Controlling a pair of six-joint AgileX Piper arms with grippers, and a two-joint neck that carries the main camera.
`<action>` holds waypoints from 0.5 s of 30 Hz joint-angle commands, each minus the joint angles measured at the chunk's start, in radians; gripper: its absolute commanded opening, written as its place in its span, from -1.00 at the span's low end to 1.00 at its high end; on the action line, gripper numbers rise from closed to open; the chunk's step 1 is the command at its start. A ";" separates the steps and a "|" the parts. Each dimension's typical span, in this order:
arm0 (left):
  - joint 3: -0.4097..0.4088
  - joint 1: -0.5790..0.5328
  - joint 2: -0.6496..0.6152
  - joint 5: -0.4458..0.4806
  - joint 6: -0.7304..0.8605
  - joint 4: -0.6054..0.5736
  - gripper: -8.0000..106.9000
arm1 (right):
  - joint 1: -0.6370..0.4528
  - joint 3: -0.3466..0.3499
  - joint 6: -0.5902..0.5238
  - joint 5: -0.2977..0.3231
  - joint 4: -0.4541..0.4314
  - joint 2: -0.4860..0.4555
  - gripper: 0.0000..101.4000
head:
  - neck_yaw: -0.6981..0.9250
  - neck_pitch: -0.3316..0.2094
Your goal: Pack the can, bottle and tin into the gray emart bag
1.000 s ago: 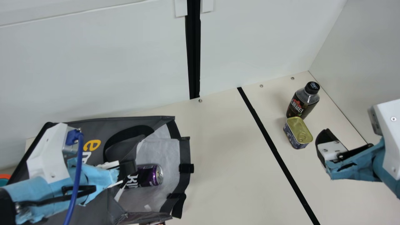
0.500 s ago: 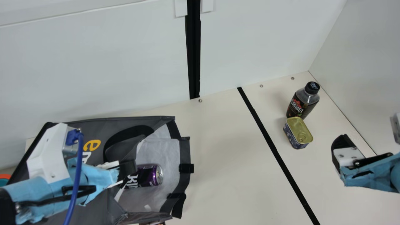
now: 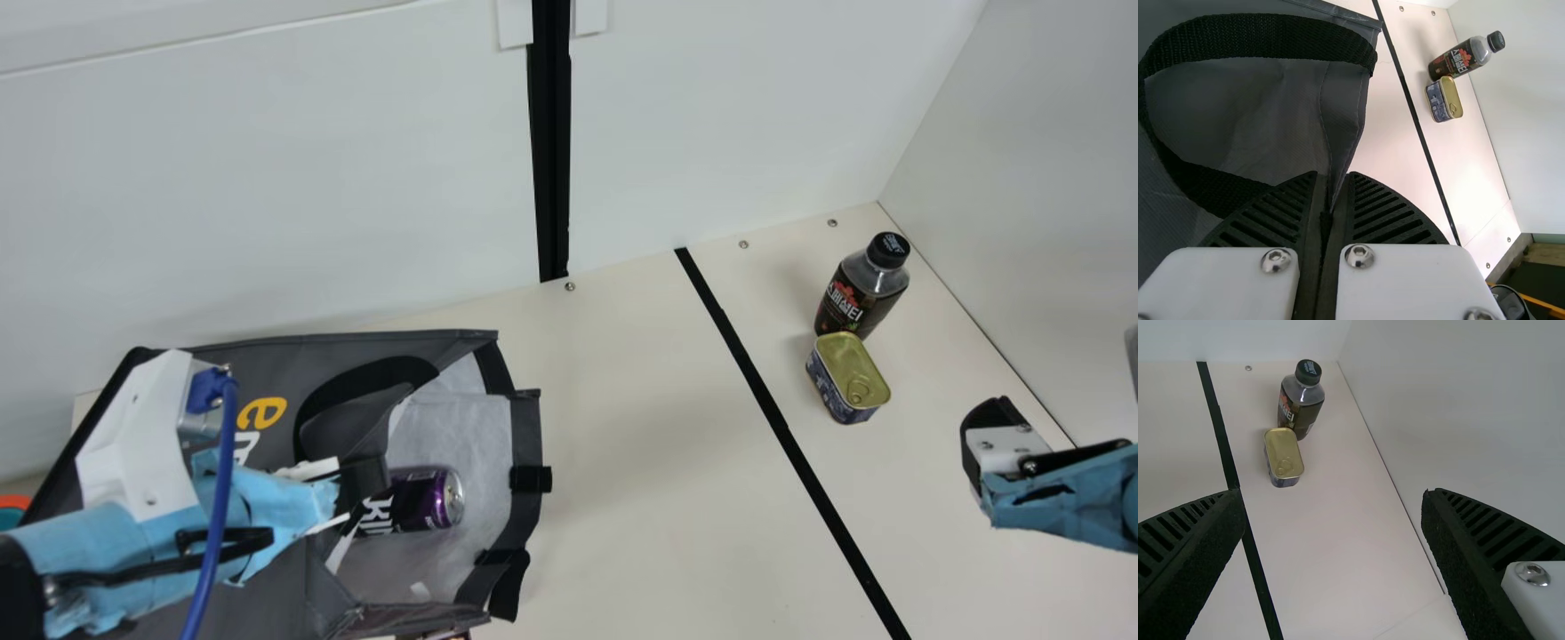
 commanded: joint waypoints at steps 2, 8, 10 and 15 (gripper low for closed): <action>0.000 0.000 0.000 0.000 0.000 0.000 -0.68 | -0.022 -0.002 -0.017 -0.002 0.021 0.003 0.79 | -0.001 -0.023; 0.000 0.000 0.000 0.000 0.000 0.000 -0.68 | -0.053 -0.006 -0.043 -0.002 0.050 0.012 0.79 | -0.001 -0.023; 0.000 0.000 0.000 0.000 0.000 0.000 -0.68 | -0.059 -0.008 -0.049 -0.002 0.057 0.015 0.79 | -0.001 -0.023; 0.000 0.000 0.000 0.000 0.000 0.000 -0.68 | -0.070 -0.015 -0.058 -0.002 0.074 0.025 0.79 | -0.001 -0.023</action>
